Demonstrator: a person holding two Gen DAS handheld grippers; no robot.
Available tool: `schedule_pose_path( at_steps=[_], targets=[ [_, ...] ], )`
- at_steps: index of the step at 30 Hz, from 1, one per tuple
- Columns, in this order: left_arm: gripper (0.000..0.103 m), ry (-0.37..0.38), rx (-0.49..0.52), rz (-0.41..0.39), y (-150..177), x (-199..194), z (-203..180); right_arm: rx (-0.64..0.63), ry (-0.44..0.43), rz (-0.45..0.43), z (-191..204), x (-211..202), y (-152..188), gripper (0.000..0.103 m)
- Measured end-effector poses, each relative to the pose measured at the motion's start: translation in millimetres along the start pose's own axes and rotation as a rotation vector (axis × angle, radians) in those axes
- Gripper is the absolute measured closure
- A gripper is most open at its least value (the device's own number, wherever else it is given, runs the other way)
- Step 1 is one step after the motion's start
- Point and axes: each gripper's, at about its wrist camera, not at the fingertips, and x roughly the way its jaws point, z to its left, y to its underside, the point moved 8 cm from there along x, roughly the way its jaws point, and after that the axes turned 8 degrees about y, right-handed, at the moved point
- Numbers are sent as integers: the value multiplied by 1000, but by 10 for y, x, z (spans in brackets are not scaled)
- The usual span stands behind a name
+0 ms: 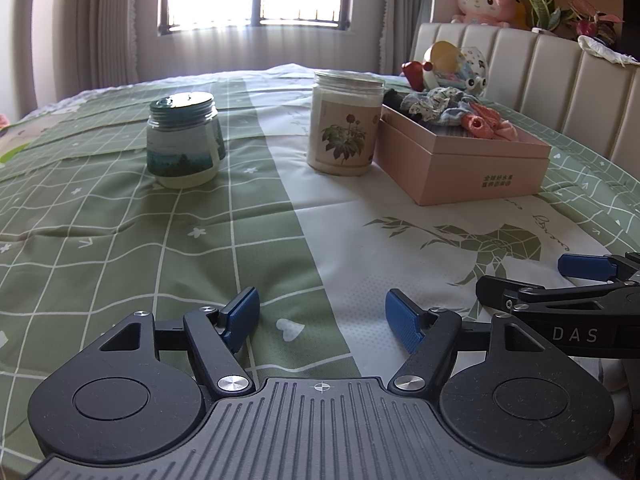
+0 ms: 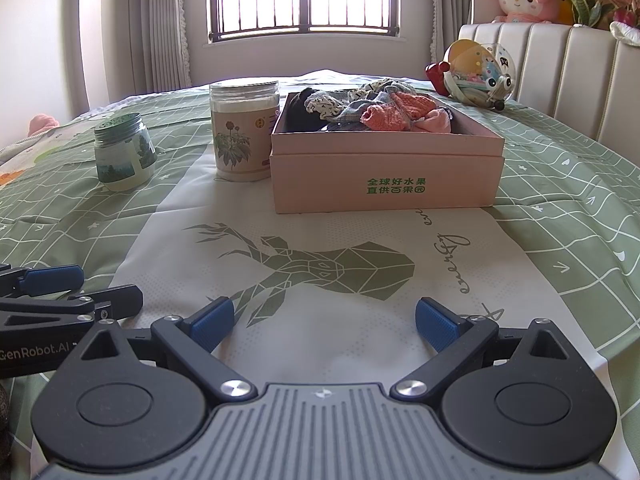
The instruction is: Organize soft objects
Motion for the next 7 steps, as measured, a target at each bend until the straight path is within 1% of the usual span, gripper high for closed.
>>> schedule_pose_path(
  at_steps=[5,7],
  targets=[
    [29,0,-1,0,-2,0,3,-1,0,1,6,1,-1,5],
    [31,-3,-4,-2,-4,-5,10,0,0,1,8,2,-3,5]
  ],
)
